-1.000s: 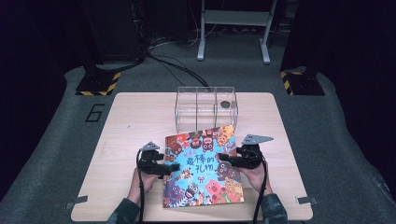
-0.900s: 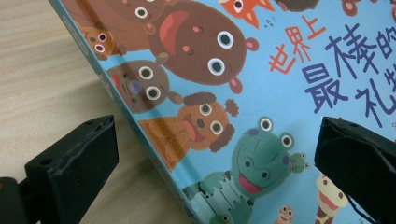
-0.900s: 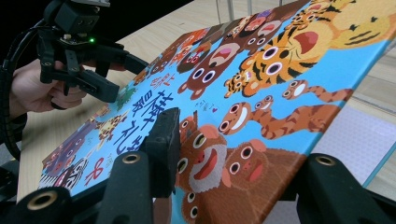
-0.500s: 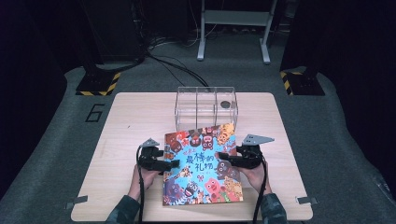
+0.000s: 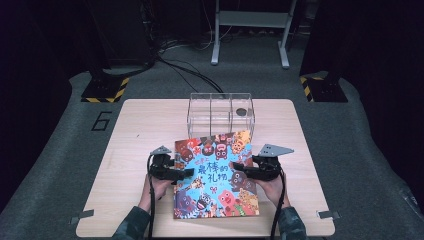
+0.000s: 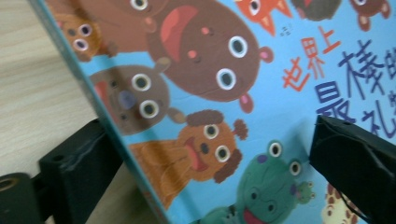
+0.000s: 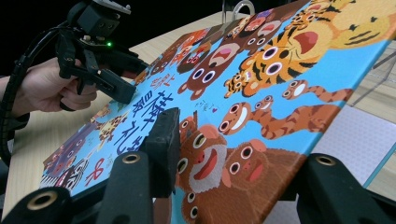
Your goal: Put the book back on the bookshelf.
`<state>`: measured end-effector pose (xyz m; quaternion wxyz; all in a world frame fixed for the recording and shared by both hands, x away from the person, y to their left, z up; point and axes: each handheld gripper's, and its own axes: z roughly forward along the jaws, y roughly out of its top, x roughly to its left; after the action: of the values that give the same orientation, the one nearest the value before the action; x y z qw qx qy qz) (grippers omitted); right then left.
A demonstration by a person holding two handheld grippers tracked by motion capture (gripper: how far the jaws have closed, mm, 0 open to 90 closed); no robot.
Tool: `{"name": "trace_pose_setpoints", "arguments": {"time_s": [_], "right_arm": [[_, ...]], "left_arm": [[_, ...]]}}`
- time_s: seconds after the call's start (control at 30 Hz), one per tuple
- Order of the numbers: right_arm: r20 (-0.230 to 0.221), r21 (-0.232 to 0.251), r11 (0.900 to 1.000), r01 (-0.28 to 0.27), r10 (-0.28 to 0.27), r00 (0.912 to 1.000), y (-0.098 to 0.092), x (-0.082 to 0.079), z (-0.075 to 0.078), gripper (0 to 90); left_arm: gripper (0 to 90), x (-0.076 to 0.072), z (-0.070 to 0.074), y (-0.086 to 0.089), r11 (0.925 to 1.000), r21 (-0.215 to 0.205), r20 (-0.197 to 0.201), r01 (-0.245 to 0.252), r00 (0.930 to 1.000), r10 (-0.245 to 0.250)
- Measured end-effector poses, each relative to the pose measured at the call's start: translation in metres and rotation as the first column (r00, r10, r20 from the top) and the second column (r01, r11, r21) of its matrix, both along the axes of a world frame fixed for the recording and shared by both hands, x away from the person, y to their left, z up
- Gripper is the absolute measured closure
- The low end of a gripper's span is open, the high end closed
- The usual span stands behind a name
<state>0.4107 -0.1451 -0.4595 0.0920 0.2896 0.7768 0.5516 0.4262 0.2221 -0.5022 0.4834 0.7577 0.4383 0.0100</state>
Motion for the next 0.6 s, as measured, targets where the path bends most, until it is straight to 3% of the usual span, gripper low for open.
{"name": "trace_pose_setpoints", "arguments": {"time_s": [0.03,0.23,0.43,0.6], "right_arm": [[-0.001,0.001,1.000,0.000,0.000,1.0000,0.000,0.001,0.000,53.2],[0.006,0.020,1.000,-0.002,0.002,1.0000,-0.001,0.003,-0.002,53.2],[-0.056,0.036,0.999,0.003,-0.001,0.9984,-0.002,0.008,-0.004,53.1],[-0.139,0.021,0.999,0.025,-0.022,0.9901,0.000,0.014,-0.003,52.5]], "left_arm": [[4.6,0.001,0.001,0.000,0.9999,0.014,0.008,-0.001,1.0000,0.001],[9.4,0.003,0.003,0.004,0.9999,-0.013,-0.004,-0.011,0.9999,0.011],[21.2,0.005,0.002,0.015,0.9978,-0.064,-0.038,-0.014,0.9992,0.011],[25.9,0.005,0.003,0.019,0.9978,-0.063,-0.031,-0.022,0.9993,0.020]]}}
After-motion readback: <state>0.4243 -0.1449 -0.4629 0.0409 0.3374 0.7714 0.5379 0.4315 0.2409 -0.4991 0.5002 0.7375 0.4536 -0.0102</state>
